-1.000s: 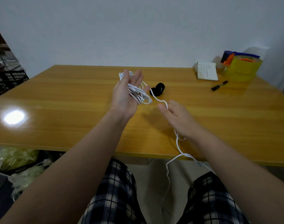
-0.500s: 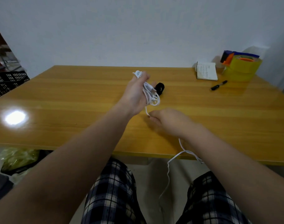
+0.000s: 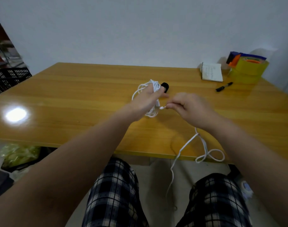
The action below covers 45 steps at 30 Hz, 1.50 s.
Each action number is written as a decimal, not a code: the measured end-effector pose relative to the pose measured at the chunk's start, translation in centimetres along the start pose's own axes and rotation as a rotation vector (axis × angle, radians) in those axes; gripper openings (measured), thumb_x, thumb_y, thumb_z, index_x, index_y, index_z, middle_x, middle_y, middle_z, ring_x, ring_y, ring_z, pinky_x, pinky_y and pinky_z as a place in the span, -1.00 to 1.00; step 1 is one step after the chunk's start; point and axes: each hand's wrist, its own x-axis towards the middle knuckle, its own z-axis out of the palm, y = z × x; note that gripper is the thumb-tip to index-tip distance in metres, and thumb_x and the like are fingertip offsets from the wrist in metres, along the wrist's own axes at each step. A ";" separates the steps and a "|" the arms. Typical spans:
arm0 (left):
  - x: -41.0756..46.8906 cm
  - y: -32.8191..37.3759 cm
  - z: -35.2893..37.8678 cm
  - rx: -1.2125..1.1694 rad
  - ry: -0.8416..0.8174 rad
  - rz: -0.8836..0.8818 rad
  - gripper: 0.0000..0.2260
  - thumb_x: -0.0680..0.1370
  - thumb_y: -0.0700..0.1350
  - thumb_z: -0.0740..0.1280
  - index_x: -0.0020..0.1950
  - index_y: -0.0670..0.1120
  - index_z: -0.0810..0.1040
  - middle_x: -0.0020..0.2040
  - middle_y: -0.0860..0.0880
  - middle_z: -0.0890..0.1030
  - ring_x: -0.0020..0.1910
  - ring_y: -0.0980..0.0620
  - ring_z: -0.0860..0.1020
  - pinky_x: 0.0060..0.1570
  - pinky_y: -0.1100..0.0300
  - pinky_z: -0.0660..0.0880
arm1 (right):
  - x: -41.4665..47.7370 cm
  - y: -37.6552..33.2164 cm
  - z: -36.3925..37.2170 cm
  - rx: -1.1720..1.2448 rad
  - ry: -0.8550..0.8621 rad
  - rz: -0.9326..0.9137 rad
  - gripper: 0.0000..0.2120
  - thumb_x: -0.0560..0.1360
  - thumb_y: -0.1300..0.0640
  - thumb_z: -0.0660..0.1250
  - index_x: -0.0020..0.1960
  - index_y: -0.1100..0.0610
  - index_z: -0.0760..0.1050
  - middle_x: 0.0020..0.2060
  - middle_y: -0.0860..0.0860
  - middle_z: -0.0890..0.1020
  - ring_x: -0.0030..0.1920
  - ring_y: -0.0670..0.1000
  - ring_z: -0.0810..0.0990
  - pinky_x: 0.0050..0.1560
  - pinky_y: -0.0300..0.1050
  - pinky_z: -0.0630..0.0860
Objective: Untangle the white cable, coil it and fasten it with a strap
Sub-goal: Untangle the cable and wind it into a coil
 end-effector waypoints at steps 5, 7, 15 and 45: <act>-0.8 1.8 0.6 -0.082 -0.281 0.001 -0.71 0.65 0.02 0.12 -0.14 -0.16 0.41 -0.45 -0.06 0.43 -0.51 0.01 0.44 -0.22 -0.04 0.51 | -0.1 0.0 -0.4 0.243 0.101 -0.038 -0.80 0.51 0.12 0.20 -0.20 0.16 0.54 -0.38 -0.23 0.39 -0.26 -0.30 0.46 -0.27 -0.47 0.30; -1.0 2.2 0.3 -0.024 -0.274 -0.013 -0.70 0.64 0.01 0.13 -0.13 -0.19 0.41 -0.50 -0.05 0.33 -0.57 0.02 0.31 -0.45 0.15 0.38 | -0.5 0.0 -0.8 0.290 0.100 -0.002 -0.80 0.53 0.10 0.19 -0.22 0.09 0.52 -0.49 -0.19 0.41 -0.37 -0.17 0.49 -0.38 -0.41 0.30; -1.1 2.6 -1.0 0.310 -0.221 -0.003 -0.53 0.49 0.30 0.25 -0.23 -0.12 0.36 -0.55 -0.07 0.34 -0.61 -0.01 0.30 -0.52 0.22 0.28 | -0.2 0.1 -2.1 0.225 0.012 0.171 -0.74 0.57 0.02 0.18 -0.30 -0.05 0.41 -0.58 -0.09 0.45 -0.61 -0.05 0.46 -0.46 -0.15 0.38; -0.1 1.8 0.2 -0.142 0.160 -0.197 -0.52 0.50 0.21 0.32 -0.41 -0.12 0.35 -0.56 0.01 0.33 -0.61 0.06 0.25 -0.54 0.27 0.26 | -0.7 -2.6 0.0 0.993 -0.157 0.479 -0.94 0.52 0.17 0.32 -0.07 0.04 0.55 -0.27 0.05 0.59 -0.19 0.05 0.53 -0.11 -0.08 0.44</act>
